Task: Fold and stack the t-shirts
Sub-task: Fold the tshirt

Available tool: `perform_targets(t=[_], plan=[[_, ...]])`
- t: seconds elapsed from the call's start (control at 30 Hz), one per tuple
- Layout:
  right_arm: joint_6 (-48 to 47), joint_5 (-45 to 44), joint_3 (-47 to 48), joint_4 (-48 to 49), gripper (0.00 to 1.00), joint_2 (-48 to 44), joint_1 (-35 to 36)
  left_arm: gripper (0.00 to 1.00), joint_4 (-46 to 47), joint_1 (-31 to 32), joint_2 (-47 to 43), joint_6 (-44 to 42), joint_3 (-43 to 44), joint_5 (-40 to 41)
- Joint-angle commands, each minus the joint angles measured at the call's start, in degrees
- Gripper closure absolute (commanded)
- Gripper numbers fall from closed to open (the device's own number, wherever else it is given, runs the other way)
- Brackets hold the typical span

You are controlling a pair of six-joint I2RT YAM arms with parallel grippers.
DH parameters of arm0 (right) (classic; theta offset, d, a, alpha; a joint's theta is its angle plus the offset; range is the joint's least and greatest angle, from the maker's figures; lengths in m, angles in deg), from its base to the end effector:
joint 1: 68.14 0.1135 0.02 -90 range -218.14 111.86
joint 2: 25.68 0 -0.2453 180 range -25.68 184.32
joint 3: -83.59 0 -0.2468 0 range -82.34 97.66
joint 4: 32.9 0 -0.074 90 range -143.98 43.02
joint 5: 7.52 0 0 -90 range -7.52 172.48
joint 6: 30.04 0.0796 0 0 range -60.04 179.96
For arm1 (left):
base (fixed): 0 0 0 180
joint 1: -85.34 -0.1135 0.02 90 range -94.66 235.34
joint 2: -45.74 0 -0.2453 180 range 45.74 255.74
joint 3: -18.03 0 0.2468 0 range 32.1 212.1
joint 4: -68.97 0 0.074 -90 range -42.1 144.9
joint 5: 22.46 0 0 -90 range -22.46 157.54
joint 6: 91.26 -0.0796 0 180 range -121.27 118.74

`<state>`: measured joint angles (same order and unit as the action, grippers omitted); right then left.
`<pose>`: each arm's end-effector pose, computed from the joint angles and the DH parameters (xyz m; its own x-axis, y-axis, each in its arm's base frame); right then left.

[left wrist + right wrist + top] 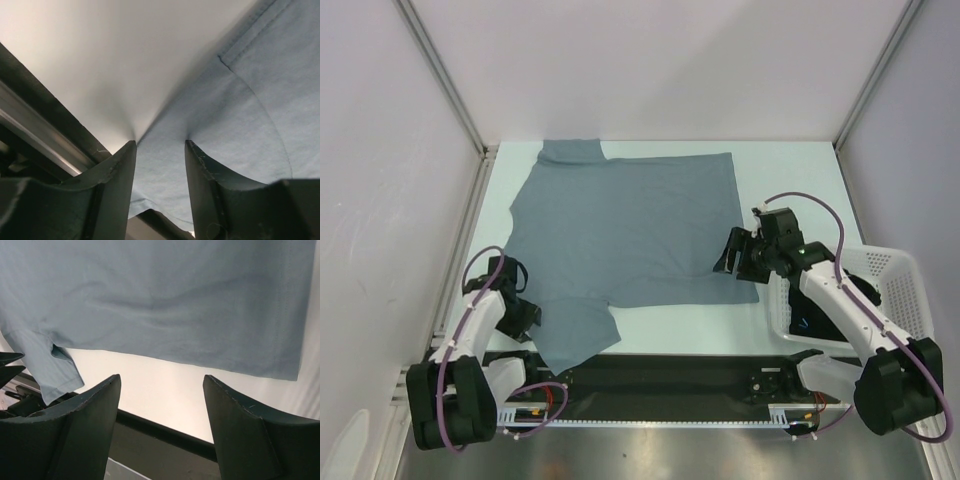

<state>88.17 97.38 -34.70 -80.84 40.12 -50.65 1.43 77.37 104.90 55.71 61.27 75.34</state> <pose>0.2404 0.0972 0.2007 -0.8712 0.2044 -0.4463 -0.0335 0.8823 0.4695 0.1461 0.0314 0.1046 -0.4083 -0.8959 -0.1751 -0.9081 0.4182 -0.0220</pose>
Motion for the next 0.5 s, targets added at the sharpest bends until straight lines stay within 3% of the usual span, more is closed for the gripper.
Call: perform_targets(t=[0.0,0.3,0.47], plan=[[0.8,0.14,-0.88,1.61,0.28,-2.69,-0.09,0.52,3.02,-0.38,0.6,2.44,-1.13,0.12],[1.76,-0.13,-1.76,2.14,0.28,-2.61,-0.09,0.61,12.06,-1.17,1.05,5.96,-9.12,-1.55],[4.92,-3.02,-3.51,0.56,0.28,-2.35,-0.01,0.69,8.04,-1.26,-3.07,8.33,-7.46,0.91]])
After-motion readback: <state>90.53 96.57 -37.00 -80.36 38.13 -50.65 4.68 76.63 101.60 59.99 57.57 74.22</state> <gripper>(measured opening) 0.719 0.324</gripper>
